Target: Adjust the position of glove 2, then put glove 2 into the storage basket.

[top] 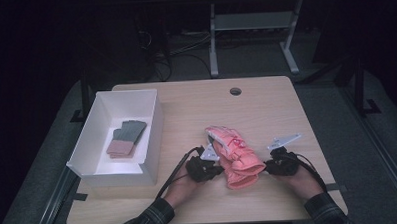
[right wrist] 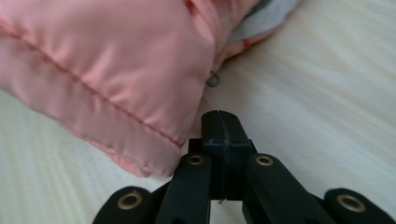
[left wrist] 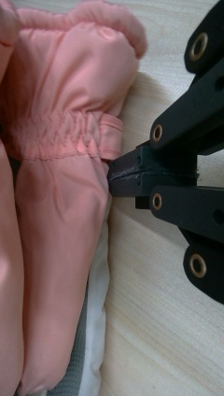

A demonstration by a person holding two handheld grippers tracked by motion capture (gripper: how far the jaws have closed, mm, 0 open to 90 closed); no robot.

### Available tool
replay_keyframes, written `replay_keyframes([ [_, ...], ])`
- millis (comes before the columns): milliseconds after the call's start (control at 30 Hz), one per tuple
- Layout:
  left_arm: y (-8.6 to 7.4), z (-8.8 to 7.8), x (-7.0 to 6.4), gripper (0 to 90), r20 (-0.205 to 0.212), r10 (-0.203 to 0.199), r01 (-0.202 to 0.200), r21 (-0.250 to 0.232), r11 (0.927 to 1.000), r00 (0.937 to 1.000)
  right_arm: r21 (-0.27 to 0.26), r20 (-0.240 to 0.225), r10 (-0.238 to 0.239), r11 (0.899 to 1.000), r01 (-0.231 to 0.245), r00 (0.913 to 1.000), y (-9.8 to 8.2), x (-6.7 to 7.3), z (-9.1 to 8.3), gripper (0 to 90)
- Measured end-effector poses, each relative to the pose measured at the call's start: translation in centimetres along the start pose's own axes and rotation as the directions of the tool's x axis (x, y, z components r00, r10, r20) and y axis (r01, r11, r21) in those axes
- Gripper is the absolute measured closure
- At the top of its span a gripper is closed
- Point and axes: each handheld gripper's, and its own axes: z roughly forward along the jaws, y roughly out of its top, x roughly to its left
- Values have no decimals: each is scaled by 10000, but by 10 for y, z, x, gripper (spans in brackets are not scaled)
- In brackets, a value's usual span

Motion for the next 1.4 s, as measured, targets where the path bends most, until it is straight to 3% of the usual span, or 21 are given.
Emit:
replay_keyframes([
  [333,-3,-5,10,895,32,-271,271,-62,9996,9996,75,-880,-521,9986,529,9948,1,19,10,900],
  [833,-5,-13,22,895,25,-403,403,-7,9992,9992,111,-1626,-1279,9913,1314,9784,4,54,21,900],
  [967,-5,-12,22,895,4,-529,529,-42,9986,9986,117,-1556,-1396,9896,1431,9779,4,56,20,900],
  [1100,-5,-13,25,895,-9,-555,555,110,9984,9985,31,-1371,-1136,9933,1151,9840,2,51,11,900],
  [1167,-5,-14,25,895,-37,-769,768,-47,9970,9970,-45,-1160,-1028,9947,1030,9879,0,47,4,900],
  [1400,-3,-21,30,872,-142,-948,945,-189,9953,9954,-798,-595,-622,9952,574,9963,-3,30,-24,900],
])
